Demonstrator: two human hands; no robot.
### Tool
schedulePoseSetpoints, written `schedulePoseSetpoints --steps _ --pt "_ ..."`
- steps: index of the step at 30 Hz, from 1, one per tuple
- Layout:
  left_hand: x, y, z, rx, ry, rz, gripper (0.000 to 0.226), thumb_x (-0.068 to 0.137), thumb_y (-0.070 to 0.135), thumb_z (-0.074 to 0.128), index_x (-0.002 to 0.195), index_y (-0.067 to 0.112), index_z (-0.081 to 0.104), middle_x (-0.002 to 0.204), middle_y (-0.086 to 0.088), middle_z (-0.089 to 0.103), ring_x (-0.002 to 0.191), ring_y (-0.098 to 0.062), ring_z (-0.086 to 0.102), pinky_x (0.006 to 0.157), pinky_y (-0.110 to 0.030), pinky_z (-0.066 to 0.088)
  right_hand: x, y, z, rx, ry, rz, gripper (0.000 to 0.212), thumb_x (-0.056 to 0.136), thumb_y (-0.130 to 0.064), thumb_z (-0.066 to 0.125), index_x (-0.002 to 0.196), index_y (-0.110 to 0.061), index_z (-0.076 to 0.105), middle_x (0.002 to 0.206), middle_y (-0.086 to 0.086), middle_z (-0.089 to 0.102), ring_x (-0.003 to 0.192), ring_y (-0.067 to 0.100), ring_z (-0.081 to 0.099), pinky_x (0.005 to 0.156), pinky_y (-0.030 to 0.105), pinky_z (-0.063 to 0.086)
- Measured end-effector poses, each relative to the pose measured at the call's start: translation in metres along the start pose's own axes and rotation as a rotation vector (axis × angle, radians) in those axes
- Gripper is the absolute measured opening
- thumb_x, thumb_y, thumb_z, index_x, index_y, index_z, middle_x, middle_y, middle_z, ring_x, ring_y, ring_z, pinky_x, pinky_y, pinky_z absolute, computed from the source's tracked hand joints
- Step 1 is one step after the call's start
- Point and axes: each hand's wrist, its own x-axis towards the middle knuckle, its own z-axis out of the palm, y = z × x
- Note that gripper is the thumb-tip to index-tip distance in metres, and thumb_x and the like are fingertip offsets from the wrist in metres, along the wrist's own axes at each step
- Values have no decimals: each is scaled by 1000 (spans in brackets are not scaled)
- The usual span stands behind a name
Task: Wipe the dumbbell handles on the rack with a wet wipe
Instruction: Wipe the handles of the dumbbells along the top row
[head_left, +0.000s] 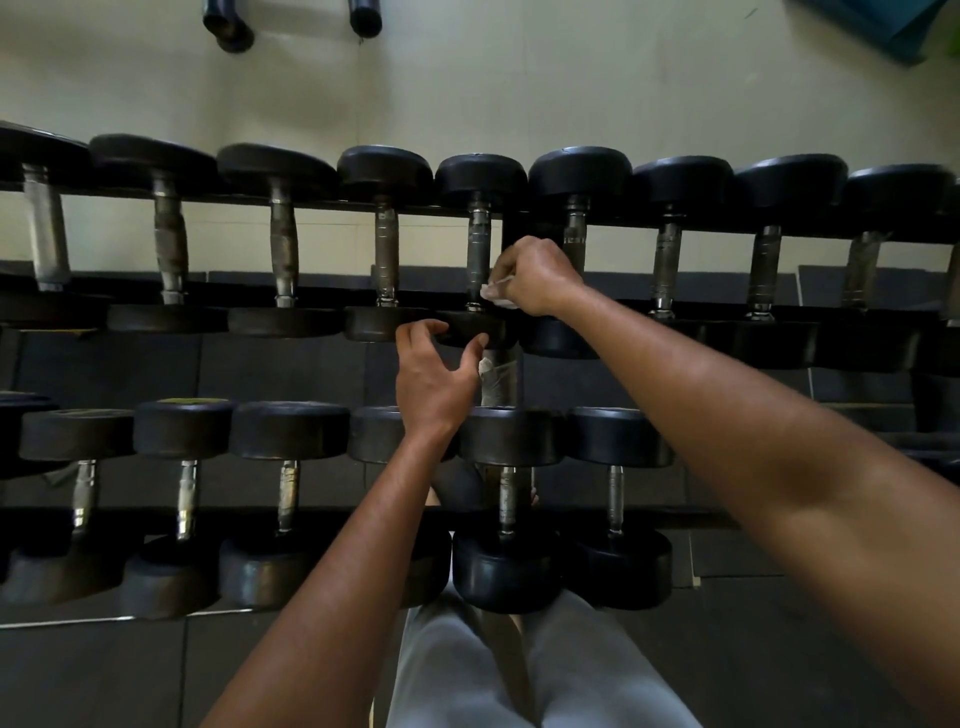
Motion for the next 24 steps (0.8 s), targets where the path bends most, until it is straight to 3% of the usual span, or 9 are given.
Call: schedulePoseSetpoints --steps 4,9,12,18,21,24 --pt "0 -1 0 2 -8 -4 51 91 52 81 122 18 59 125 11 47 96 1 51 71 -2 36 -12 2 7 -60 100 -260 20 91 -42 81 103 -25 80 105 -7 75 95 12 68 84 36 59" --pt "2 -3 -2 11 -12 2 52 90 55 81 121 20 58 125 11 47 95 -2 54 71 -7 40 -12 3 12 -159 22 -413 13 95 -29 79 106 -21 81 108 -7 71 98 13 68 88 35 59" --pt "2 -3 -2 3 -11 3 51 90 56 81 120 21 58 124 10 48 95 -3 55 71 -8 41 -4 -1 11 -196 44 -443 14 95 -33 79 102 -22 82 106 -7 73 95 13 69 86 37 60" --pt "3 -5 -1 -17 -5 8 49 89 56 82 118 25 59 123 10 50 91 -4 58 69 -9 41 31 -18 6 -35 558 -280 19 96 -30 78 87 -13 79 86 1 72 75 23 68 64 35 53" --pt "2 -5 -1 -8 7 11 47 89 57 81 116 25 58 123 11 50 89 0 56 68 -11 42 36 -24 13 -5 656 -211 28 98 -38 73 85 -14 78 81 1 74 72 23 69 62 35 52" --pt "-2 -4 1 3 47 6 48 89 58 81 116 25 60 122 12 53 92 0 56 72 -21 48 33 -21 19 96 683 -127 26 96 -44 76 94 -19 82 83 -4 78 74 13 70 63 24 46"
